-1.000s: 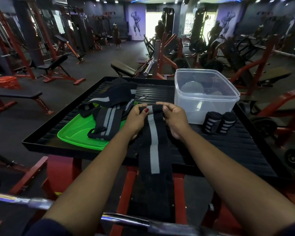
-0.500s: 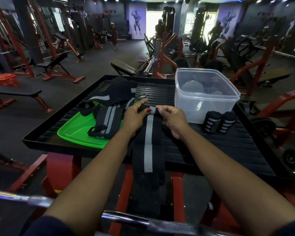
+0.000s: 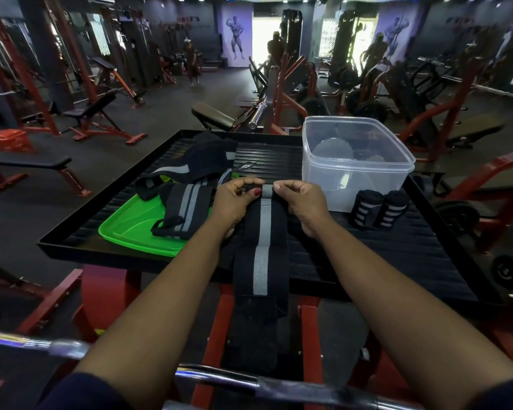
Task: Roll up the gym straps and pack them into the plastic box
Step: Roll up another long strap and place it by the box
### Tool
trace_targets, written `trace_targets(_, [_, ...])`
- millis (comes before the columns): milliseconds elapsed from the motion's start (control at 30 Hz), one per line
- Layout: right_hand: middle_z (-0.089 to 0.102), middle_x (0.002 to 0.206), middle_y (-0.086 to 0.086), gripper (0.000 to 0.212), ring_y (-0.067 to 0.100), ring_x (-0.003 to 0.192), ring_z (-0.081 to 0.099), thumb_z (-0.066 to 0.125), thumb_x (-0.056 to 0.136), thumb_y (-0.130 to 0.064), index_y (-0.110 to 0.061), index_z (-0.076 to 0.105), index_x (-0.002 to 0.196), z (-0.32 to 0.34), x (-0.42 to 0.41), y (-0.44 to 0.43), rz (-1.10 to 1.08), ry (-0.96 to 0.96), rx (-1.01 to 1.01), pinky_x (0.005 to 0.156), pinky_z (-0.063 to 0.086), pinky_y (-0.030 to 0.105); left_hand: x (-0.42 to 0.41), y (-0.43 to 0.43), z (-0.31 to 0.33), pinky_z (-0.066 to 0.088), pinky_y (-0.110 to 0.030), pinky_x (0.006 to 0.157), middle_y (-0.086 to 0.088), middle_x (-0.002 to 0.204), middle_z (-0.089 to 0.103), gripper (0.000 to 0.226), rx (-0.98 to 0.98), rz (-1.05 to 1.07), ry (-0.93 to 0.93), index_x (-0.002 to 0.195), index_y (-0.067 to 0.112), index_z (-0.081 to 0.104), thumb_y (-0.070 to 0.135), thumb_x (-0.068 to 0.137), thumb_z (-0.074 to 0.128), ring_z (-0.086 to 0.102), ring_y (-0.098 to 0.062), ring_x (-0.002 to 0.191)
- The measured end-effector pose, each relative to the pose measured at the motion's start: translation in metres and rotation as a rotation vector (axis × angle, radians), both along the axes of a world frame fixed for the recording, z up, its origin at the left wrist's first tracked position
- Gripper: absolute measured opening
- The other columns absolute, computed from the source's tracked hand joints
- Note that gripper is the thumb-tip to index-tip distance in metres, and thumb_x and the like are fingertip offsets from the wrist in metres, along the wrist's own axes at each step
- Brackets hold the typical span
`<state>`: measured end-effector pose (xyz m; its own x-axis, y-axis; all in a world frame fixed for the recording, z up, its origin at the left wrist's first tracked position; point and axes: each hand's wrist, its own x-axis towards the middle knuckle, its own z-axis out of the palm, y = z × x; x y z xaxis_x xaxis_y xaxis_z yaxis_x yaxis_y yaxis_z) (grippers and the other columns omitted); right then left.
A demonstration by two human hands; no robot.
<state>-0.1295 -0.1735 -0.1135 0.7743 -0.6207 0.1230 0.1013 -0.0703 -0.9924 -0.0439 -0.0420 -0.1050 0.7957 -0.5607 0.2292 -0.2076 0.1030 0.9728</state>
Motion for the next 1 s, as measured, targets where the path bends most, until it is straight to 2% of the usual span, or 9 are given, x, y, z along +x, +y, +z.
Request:
trace_targets(100, [0.074, 0.092, 0.007, 0.007, 0.018, 0.086, 0.068, 0.074, 0.085, -0.015, -0.021, 0.073, 0.089, 0.0006, -0.0009, -0.0002, -0.001, -0.021, -0.019, 0.081, 0.056, 0.038, -0.0006, -0.0003, -0.0003, 0.05, -0.035, 0.096, -0.012, 0.108, 0.069, 0.021, -0.032, -0.025, 0.078, 0.099, 0.011, 0.071, -0.003, 0.086, 0.062, 0.063, -0.023, 0.106])
trace_targets(200, [0.073, 0.091, 0.004, 0.015, 0.013, 0.085, 0.066, 0.071, 0.086, -0.008, -0.022, 0.071, 0.09, 0.003, -0.0021, 0.0002, 0.018, -0.057, -0.035, 0.078, 0.054, 0.029, -0.0025, -0.0001, 0.0022, 0.051, -0.038, 0.092, -0.01, 0.101, 0.07, 0.014, -0.078, -0.042, 0.2, 0.1, 0.009, 0.07, 0.006, 0.089, 0.062, 0.064, -0.024, 0.101])
trace_targets(400, [0.067, 0.082, -0.002, 0.013, -0.006, 0.052, 0.056, 0.068, 0.089, -0.01, -0.011, 0.069, 0.102, 0.0048, -0.0047, 0.0031, 0.045, 0.01, -0.046, 0.05, 0.041, 0.009, -0.0039, 0.0007, 0.0035, 0.048, -0.035, 0.101, -0.005, 0.097, 0.069, 0.019, -0.068, -0.007, 0.153, 0.098, 0.004, 0.068, -0.007, 0.087, 0.057, 0.063, -0.019, 0.1])
trace_targets(533, [0.072, 0.089, 0.003, 0.012, 0.012, 0.081, 0.067, 0.068, 0.089, -0.01, -0.021, 0.069, 0.089, 0.0035, -0.004, 0.0014, 0.022, 0.001, -0.05, 0.076, 0.056, 0.028, -0.0028, 0.0009, 0.0033, 0.055, -0.029, 0.077, -0.01, 0.089, 0.069, 0.031, -0.069, -0.021, 0.236, 0.116, 0.015, 0.063, 0.002, 0.087, 0.063, 0.066, -0.018, 0.084])
trace_targets(600, [0.071, 0.09, 0.003, 0.015, 0.013, 0.082, 0.066, 0.067, 0.089, -0.007, -0.021, 0.068, 0.091, 0.0033, -0.0041, 0.001, 0.023, -0.013, -0.053, 0.075, 0.055, 0.025, -0.0029, 0.0014, 0.0028, 0.053, -0.031, 0.071, -0.011, 0.088, 0.067, 0.024, -0.003, -0.011, 0.183, 0.111, 0.017, 0.066, 0.007, 0.089, 0.063, 0.061, -0.022, 0.082])
trace_targets(700, [0.07, 0.089, 0.0, 0.015, 0.006, 0.075, 0.064, 0.068, 0.089, -0.007, -0.019, 0.068, 0.099, 0.0059, -0.0059, 0.004, 0.07, -0.026, -0.023, 0.059, 0.049, 0.015, -0.0048, 0.0021, 0.005, 0.052, -0.03, 0.087, -0.008, 0.085, 0.067, 0.021, 0.008, 0.027, 0.092, 0.105, 0.011, 0.067, 0.0, 0.089, 0.06, 0.062, -0.017, 0.084])
trace_targets(800, [0.071, 0.091, -0.003, 0.014, 0.001, 0.071, 0.061, 0.07, 0.088, -0.016, -0.017, 0.07, 0.103, 0.006, -0.0069, 0.0054, 0.076, 0.0, -0.042, 0.051, 0.043, 0.011, -0.0058, 0.0025, 0.0047, 0.053, -0.039, 0.089, -0.02, 0.087, 0.069, 0.021, 0.034, 0.048, 0.071, 0.097, 0.018, 0.067, 0.0, 0.089, 0.06, 0.064, -0.023, 0.084])
trace_targets(867, [0.071, 0.092, -0.003, 0.013, 0.001, 0.074, 0.063, 0.071, 0.087, -0.017, -0.019, 0.071, 0.101, 0.0062, -0.0077, 0.0049, 0.062, 0.0, -0.08, 0.054, 0.045, 0.012, -0.0056, 0.0023, 0.0039, 0.052, -0.044, 0.09, -0.028, 0.092, 0.068, 0.023, 0.055, 0.043, 0.069, 0.095, 0.022, 0.067, 0.001, 0.089, 0.061, 0.063, -0.027, 0.085])
trace_targets(1000, [0.073, 0.101, 0.006, 0.019, 0.012, 0.086, 0.068, 0.072, 0.086, -0.009, -0.019, 0.07, 0.102, 0.0063, -0.0079, 0.0036, 0.061, -0.042, -0.079, 0.071, 0.056, 0.023, -0.0063, 0.0013, 0.0049, 0.053, -0.037, 0.093, -0.014, 0.095, 0.068, 0.018, 0.0, -0.024, 0.152, 0.105, 0.013, 0.066, 0.005, 0.09, 0.06, 0.065, -0.024, 0.093])
